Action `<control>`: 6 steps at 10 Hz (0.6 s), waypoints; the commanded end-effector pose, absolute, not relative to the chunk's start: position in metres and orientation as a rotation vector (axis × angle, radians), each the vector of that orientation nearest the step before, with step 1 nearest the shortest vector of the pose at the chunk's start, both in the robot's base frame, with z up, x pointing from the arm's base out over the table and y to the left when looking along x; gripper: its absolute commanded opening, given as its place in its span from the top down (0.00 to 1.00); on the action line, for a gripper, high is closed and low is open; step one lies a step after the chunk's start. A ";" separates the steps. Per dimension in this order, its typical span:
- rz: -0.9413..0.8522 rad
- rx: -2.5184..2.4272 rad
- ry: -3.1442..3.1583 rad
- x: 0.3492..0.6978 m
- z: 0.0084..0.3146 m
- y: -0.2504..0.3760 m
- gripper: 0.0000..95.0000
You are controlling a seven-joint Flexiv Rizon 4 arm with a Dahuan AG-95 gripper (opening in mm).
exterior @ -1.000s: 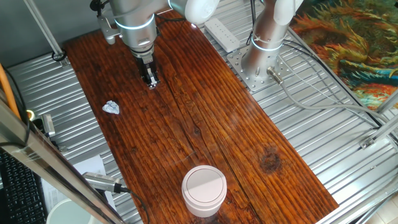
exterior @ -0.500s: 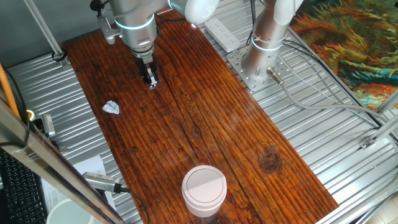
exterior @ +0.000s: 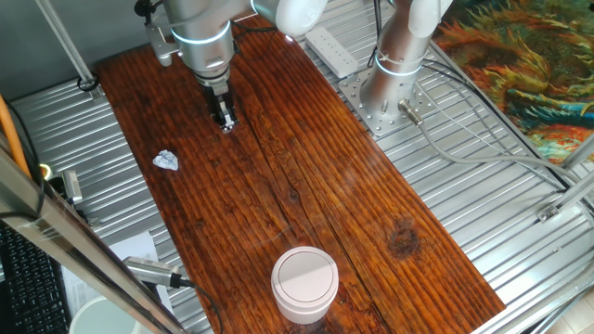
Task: Put the garbage in the trash can
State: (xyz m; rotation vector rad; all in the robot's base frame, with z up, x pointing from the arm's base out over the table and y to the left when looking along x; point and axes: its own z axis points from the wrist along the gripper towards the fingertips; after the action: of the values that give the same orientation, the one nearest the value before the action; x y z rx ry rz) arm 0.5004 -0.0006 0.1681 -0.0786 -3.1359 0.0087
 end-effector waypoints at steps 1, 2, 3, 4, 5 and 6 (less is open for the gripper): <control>0.009 -0.080 -3.136 0.501 0.168 -0.001 1.00; 0.010 -0.071 -3.137 0.506 0.166 -0.007 1.00; 0.007 -0.070 -3.136 0.512 0.164 -0.013 1.00; 0.007 -0.070 -3.136 0.516 0.163 -0.015 1.00; 0.007 -0.072 -3.135 0.532 0.159 -0.024 1.00; 0.007 -0.070 -3.136 0.538 0.157 -0.027 1.00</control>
State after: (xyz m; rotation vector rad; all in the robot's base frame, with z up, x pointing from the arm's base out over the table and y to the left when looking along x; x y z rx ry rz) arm 0.5433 -0.0295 0.1569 -0.0658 -3.1383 0.0074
